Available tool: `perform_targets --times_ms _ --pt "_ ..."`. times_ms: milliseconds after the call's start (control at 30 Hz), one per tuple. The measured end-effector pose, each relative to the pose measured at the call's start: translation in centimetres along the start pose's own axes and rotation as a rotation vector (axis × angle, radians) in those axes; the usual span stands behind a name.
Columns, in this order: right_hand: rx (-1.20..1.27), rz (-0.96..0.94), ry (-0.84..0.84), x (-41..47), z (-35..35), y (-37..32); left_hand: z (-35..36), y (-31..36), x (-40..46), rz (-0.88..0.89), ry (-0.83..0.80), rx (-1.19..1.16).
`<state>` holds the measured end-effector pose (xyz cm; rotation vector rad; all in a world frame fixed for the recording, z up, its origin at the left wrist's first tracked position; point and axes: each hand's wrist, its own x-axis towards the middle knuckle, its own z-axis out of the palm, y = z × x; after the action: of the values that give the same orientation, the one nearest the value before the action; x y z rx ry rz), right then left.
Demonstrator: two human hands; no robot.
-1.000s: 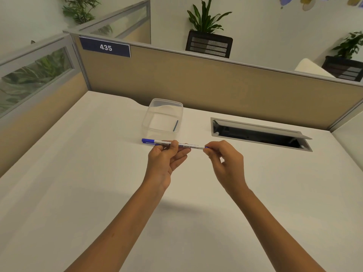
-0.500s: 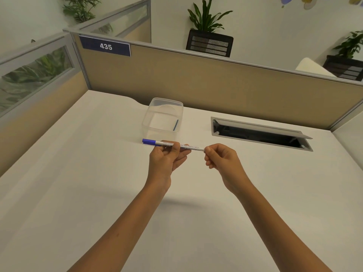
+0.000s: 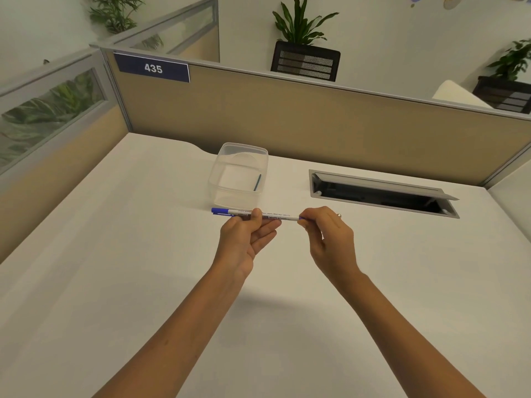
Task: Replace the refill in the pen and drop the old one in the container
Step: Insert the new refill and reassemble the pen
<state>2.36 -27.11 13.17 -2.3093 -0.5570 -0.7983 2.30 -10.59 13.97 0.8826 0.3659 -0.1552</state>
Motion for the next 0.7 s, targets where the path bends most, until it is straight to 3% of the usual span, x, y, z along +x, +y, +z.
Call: perform_targets --times_ms 133,467,600,700 --pt "0.118 0.089 -0.039 0.1 0.1 0.2 -0.1 -0.3 0.3 0.013 0.007 0.015" --pt "0.482 0.532 -0.113 -1.1 1.3 1.3 -2.4 -1.5 1.9 -0.061 -0.01 0.09" --pt "0.589 0.702 -0.141 -1.5 1.8 2.8 -5.1 -1.8 3.0 0.046 0.084 0.083" --pt "0.584 0.751 -0.197 -2.3 2.6 4.1 -7.4 -1.9 4.0 0.129 0.09 0.238"
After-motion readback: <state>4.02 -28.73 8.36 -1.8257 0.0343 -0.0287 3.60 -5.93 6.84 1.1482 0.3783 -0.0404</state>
